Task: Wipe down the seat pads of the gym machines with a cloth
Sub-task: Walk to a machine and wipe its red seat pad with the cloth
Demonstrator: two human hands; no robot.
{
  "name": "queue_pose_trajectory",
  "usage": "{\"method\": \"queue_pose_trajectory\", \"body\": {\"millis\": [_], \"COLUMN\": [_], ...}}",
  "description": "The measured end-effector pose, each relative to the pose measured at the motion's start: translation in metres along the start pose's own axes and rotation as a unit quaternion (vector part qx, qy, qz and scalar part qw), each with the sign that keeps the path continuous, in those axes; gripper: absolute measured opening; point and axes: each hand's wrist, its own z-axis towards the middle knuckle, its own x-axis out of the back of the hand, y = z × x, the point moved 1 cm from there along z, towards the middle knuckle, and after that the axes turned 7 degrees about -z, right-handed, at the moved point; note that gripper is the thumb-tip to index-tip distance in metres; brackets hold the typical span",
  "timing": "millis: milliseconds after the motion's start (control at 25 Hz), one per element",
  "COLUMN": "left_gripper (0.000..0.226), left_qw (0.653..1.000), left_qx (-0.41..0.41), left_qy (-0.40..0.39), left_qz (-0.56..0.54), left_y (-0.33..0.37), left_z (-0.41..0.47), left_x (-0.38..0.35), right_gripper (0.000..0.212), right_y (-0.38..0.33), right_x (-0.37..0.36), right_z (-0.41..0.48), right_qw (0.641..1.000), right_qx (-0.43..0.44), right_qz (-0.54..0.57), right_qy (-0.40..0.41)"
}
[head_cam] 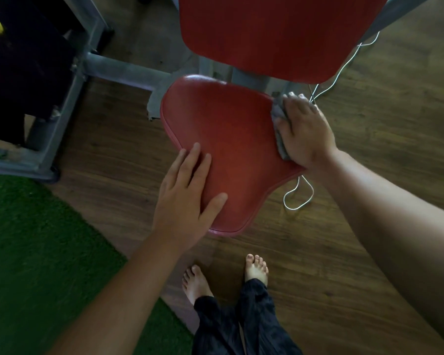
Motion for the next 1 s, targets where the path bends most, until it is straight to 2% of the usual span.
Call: {"method": "queue_pose_trajectory", "body": {"millis": [80,120,240,320,400,480,520,600,680,720,800,880,920,1000], "left_gripper": [0.078,0.078,0.076,0.074,0.073,0.072,0.071,0.07,0.07,0.07,0.07,0.069,0.069,0.068], "left_qw": [1.0,1.0,1.0,1.0,1.0,0.999,0.999,0.999,0.999,0.999,0.999,0.999,0.998,0.998], "left_qx": [0.001,0.008,0.019,0.016,0.018,0.023,0.022,0.014,0.01,0.011,0.012,0.011,0.008,0.002], "left_qy": [0.001,0.003,0.015,0.022,0.023,0.029,0.033,0.042,0.044,0.042,0.043,0.051,0.056,0.062], "left_qz": [-0.015,-0.018,0.0,0.008,0.005,0.004,0.004,0.009,0.011,0.008,0.003,0.002,0.001,0.004], "left_y": [0.004,0.007,0.013,0.012,0.012,0.012,0.013,0.014,0.013,0.014,0.014,0.013,0.012,0.011], "left_z": [0.005,0.005,0.006,0.006,0.006,0.006,0.006,0.006,0.006,0.006,0.006,0.006,0.006,0.006], "left_x": [-0.001,-0.002,-0.004,-0.005,-0.006,-0.007,-0.007,-0.007,-0.006,-0.006,-0.008,-0.009,-0.009,-0.009], "right_gripper": [0.069,0.065,0.059,0.06,0.064,0.065,0.065,0.06,0.055,0.053,0.054,0.061,0.062,0.06], "right_y": [-0.025,-0.044,-0.072,-0.046,-0.008,-0.011,-0.03,-0.071,-0.064,-0.048,-0.014,-0.024,-0.042,-0.071], "right_x": [0.003,0.005,0.001,-0.001,-0.002,0.001,0.001,-0.001,-0.002,-0.001,0.006,0.006,0.002,-0.003], "right_z": [0.003,-0.011,-0.074,-0.062,-0.02,-0.006,-0.016,-0.057,-0.074,-0.062,-0.016,-0.009,-0.023,-0.068], "right_qw": [0.998,0.998,0.996,0.994,1.0,0.992,0.992,0.999,0.995,0.993,0.999,0.993,0.995,0.999], "right_qx": [-0.06,-0.051,0.082,0.11,-0.002,-0.122,-0.125,-0.023,0.09,0.106,-0.006,-0.12,-0.098,0.039], "right_qz": [0.002,0.012,0.039,0.014,-0.009,-0.007,-0.001,0.019,0.032,0.014,-0.011,-0.01,-0.005,0.016], "right_qy": [0.012,0.024,0.003,0.01,0.016,-0.002,0.006,0.021,0.027,0.043,0.044,0.001,0.009,0.008]}}
